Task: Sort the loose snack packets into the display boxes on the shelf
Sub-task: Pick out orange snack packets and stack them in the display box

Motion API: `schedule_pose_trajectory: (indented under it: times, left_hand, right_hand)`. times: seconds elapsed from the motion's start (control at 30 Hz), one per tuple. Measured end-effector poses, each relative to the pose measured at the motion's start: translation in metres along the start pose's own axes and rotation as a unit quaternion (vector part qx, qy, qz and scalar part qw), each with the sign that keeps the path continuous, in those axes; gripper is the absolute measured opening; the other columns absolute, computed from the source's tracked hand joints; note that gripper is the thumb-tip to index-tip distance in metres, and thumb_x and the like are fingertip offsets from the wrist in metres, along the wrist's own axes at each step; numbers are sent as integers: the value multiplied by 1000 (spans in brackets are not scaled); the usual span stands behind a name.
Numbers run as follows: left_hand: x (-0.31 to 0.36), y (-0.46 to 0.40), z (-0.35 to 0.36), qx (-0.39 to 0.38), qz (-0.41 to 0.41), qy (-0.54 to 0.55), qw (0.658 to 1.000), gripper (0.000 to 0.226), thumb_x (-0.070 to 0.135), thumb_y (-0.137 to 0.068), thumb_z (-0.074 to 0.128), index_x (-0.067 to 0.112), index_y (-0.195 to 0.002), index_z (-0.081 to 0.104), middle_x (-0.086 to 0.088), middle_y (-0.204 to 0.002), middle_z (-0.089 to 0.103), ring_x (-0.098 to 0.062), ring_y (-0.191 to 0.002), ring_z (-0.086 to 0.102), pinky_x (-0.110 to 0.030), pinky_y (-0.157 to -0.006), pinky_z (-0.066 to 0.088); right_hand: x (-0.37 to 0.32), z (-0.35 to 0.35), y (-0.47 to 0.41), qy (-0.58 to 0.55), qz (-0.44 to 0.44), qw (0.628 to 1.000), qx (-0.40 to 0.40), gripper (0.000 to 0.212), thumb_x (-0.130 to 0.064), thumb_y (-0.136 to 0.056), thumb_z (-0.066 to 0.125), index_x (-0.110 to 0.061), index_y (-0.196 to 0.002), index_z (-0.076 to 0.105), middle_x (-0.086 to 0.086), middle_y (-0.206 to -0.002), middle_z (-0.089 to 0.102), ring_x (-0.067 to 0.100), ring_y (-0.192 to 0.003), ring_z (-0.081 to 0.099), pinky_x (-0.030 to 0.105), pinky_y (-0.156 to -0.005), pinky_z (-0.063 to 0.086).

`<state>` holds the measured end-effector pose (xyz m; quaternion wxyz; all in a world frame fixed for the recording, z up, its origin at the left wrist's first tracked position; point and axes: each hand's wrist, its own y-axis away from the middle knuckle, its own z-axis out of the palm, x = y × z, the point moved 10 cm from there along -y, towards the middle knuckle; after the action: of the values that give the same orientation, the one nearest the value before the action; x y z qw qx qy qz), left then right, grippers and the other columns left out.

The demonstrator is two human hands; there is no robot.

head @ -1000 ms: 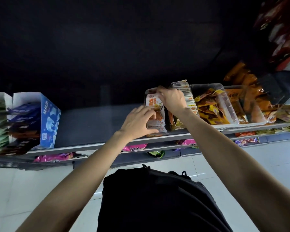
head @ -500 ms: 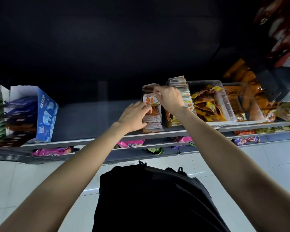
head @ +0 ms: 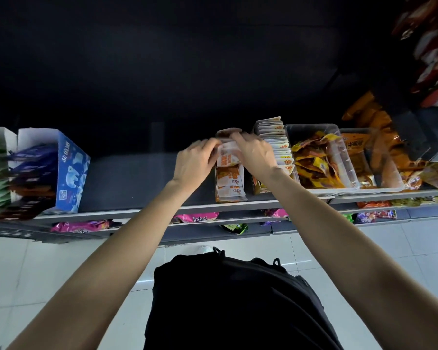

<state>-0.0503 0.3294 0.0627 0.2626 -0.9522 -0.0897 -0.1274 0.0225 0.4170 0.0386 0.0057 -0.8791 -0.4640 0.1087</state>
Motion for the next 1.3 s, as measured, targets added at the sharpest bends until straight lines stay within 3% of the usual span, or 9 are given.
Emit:
schedule_pose_trajectory:
  times: [0.1,0.17,0.27,0.43,0.57,0.8,0.97,1.13,1.3]
  left_hand:
    - [21,15,6,-17,105,-9,994,26,27,-81,68,12,-100,58,-5,-98,61,-17,-86,59,-21,-54,49]
    - [36,29,37,-132,152,-29,979,30,34,-83,65,14,-104,61,-4,-104,63,-20,-96,57,-32,-74,53]
    - [33,38,78,-268,144,-136,943,39,44,-89,55,18,-118,55,-1,-120,60,-20,-114,48,-33,-94,35]
    - [35,34,94,-292,165,-203,920,26,35,-93,48,17,-107,60,0,-99,69,-17,-99,54,-31,-88,35]
    - [34,24,84,-248,188,-202,929,6,24,-74,74,20,-75,69,4,-64,64,-12,-65,58,-24,-65,43]
    - [28,33,98,-339,197,-188,901,37,49,-92,47,26,-117,61,6,-107,68,-14,-107,51,-31,-92,27]
    - [34,37,98,-307,209,-245,896,27,30,-95,44,18,-110,62,3,-102,69,-19,-105,50,-34,-91,31]
    - [28,16,78,-227,126,-206,944,18,23,-86,54,23,-85,72,5,-75,69,-13,-85,59,-30,-78,33]
    - [24,-3,41,-118,111,-118,980,9,22,-78,66,23,-72,73,5,-62,66,-15,-66,62,-28,-72,30]
  right_hand:
    - [3,-2,-6,-5,16,1000,0,40,-17,-91,58,-11,-129,48,14,-116,62,31,-106,60,38,-81,49]
    - [4,-3,-8,7,17,1000,-3,42,-18,-91,59,-11,-130,48,13,-115,63,32,-106,60,38,-79,50]
    - [5,-4,-8,23,17,1000,0,43,-20,-89,62,-11,-129,49,13,-110,65,32,-100,63,38,-74,51]
    - [6,-2,-9,20,17,1000,-5,43,-21,-90,61,-14,-130,47,11,-111,65,30,-101,63,37,-76,51]
    - [3,-2,-6,7,-2,1000,-8,40,-19,-90,60,-13,-128,50,11,-112,64,30,-105,61,37,-77,51]
    - [5,1,-3,3,-27,999,-27,36,-18,-91,58,-10,-125,50,12,-115,62,30,-107,59,36,-79,49]
    - [1,3,-4,3,-34,999,-34,34,-17,-91,58,-8,-123,52,13,-111,63,31,-104,60,38,-77,50]
    - [1,6,0,-2,-53,997,-48,32,-19,-94,53,-7,-124,50,14,-119,59,31,-110,55,42,-80,49]
    - [-2,21,11,-11,-117,987,-108,50,-44,-96,39,-11,-134,41,10,-137,43,25,-124,43,42,-91,48]
